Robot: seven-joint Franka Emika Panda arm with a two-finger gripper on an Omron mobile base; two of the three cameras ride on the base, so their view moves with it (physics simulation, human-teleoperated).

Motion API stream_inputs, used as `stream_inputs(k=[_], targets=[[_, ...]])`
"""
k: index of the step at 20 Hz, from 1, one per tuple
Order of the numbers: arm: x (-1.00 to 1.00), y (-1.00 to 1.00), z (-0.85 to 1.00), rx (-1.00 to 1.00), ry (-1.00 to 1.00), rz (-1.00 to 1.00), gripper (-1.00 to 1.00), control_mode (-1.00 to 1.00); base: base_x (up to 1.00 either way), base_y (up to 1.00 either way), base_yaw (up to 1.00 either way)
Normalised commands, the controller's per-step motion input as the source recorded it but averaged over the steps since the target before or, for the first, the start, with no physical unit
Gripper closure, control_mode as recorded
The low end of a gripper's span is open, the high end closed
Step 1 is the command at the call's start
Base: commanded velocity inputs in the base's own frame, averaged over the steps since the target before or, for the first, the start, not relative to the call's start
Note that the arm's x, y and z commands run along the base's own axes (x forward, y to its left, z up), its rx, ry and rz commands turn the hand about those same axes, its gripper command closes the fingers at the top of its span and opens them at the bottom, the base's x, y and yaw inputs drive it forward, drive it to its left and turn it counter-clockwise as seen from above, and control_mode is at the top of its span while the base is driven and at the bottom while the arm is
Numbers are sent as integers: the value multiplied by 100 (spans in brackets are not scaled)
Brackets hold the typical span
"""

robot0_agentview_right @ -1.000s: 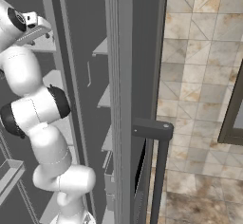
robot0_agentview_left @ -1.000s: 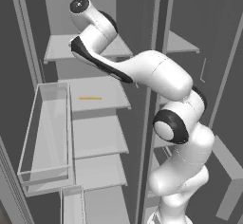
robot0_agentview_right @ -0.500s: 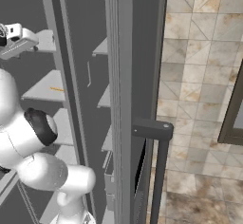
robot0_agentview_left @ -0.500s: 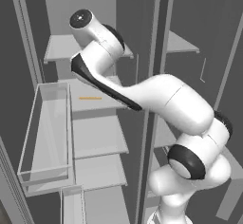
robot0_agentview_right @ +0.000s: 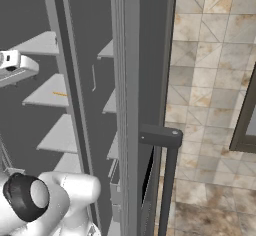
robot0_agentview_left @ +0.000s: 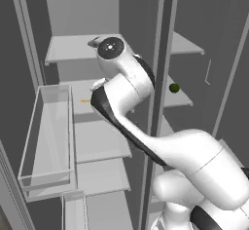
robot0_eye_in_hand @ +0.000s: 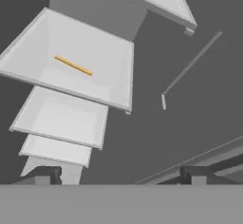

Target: Pick up the frozen fish from the freezer, place it on any shelf in the fridge, and close the fridge and freezer doors when done.

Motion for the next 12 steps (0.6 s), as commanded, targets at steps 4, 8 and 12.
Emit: stream_inputs(k=[4,8,12], targets=[[-100,-100,-17,19,8,-14,-100,-100,0,0,0],[-100,-100,0,25,19,-22,-100,-100,0,0,0],[-100,-100,-1,25,11,-20,-100,-100,0,0,0]])
